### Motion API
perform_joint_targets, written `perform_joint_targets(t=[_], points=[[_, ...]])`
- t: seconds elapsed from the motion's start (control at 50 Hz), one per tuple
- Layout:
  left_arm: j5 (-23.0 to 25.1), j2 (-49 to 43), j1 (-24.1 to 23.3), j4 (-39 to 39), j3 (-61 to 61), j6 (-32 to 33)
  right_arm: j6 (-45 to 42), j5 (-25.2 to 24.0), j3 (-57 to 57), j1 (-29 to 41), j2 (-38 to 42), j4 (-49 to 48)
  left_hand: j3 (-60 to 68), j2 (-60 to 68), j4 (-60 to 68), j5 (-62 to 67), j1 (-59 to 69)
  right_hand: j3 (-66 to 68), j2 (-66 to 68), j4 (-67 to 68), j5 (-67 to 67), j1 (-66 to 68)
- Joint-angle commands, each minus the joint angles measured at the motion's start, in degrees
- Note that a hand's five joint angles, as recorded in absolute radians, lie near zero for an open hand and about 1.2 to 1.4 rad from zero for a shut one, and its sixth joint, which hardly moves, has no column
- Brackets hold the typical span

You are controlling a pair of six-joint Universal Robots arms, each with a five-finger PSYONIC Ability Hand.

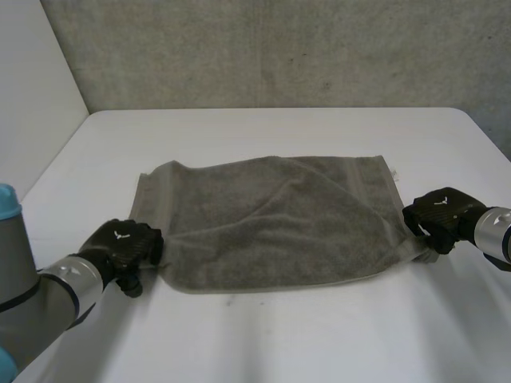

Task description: Fold the towel.

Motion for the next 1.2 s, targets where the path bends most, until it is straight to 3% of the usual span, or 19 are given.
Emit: perform_joint_targets(t=[0.02,0.22,0.44,0.64,1.2], points=[[0.4,10.2,-0.6,-2.0,-3.0,0.0,0.0,0.0,0.0,0.0,0.0,0.0,18.0,18.0,18.2,18.3,18.0,3.6,4.6,3.4,3.6,4.5],[0.7,11.5,-0.5,-2.6,-7.5,0.5,0.0,0.0,0.0,0.0,-0.1,0.0,19.4,19.4,19.6,19.7,19.4,3.6,4.6,3.4,3.6,4.5],[0.8,1.0,-0.5,-2.2,-6.8,0.6,-0.1,0.0,0.0,0.1,-0.1,0.0,17.9,17.9,18.1,18.2,17.9,3.6,4.6,3.4,3.6,4.5],[0.2,-5.8,0.3,-0.5,1.0,0.0,-0.2,0.0,0.1,0.1,0.0,0.0,-2.0,-2.0,-1.7,-1.6,-1.9,3.6,4.6,3.4,3.6,4.5],[0.0,-13.8,0.1,2.1,15.1,-0.6,-0.5,-0.1,0.5,0.1,0.5,0.0,-2.0,-2.0,-1.7,-1.7,-2.0,3.6,4.6,3.4,3.6,4.5]])
